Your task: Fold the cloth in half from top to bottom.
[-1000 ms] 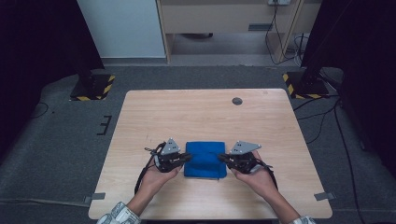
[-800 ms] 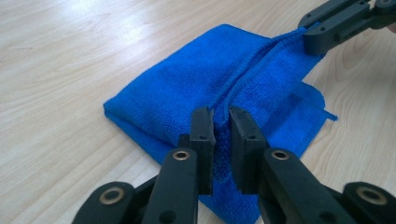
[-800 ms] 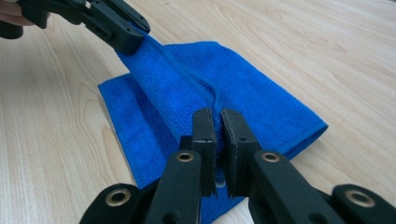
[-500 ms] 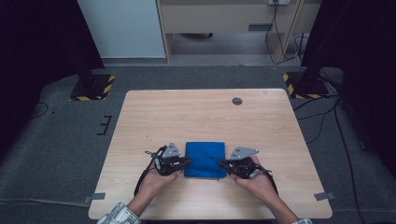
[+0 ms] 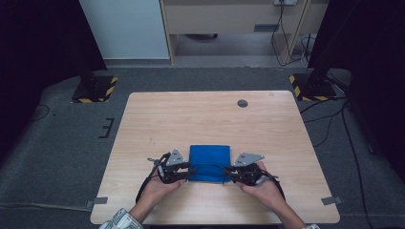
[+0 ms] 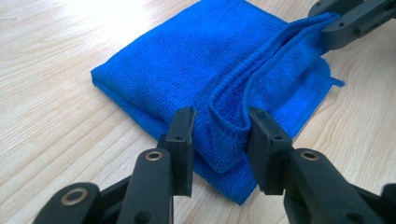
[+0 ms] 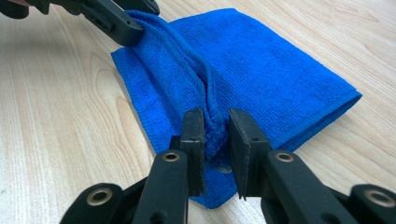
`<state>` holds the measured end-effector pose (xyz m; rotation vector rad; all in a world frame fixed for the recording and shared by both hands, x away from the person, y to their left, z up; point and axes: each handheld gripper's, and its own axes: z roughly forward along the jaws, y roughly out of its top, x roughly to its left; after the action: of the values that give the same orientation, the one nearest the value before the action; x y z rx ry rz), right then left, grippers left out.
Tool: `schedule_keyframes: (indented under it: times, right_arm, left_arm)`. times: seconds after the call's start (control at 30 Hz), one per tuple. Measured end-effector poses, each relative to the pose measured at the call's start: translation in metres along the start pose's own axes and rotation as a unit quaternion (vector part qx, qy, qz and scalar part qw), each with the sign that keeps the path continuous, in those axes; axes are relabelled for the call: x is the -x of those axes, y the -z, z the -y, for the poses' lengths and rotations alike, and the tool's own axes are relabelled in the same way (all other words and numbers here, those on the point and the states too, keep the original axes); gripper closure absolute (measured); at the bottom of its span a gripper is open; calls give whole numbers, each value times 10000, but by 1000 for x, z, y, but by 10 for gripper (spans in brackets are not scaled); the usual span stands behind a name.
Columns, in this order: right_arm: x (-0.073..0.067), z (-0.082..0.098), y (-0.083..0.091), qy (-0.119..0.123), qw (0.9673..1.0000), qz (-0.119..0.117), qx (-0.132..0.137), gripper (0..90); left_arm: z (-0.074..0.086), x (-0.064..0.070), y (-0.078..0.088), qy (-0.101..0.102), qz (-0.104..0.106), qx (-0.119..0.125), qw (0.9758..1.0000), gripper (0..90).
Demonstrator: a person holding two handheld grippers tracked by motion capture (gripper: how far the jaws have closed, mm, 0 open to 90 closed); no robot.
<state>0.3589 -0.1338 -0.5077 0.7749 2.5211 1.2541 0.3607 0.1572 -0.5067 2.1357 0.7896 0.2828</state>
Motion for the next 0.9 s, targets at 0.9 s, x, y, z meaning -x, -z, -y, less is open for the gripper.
schedule_keyframes:
  times: [0.9]
  right_arm:
    - [-13, 4, 3, 0, 9998, -83, -199, 581]
  left_arm:
    - [5, 10, 10, -39, 159, 78, 9998, 587]
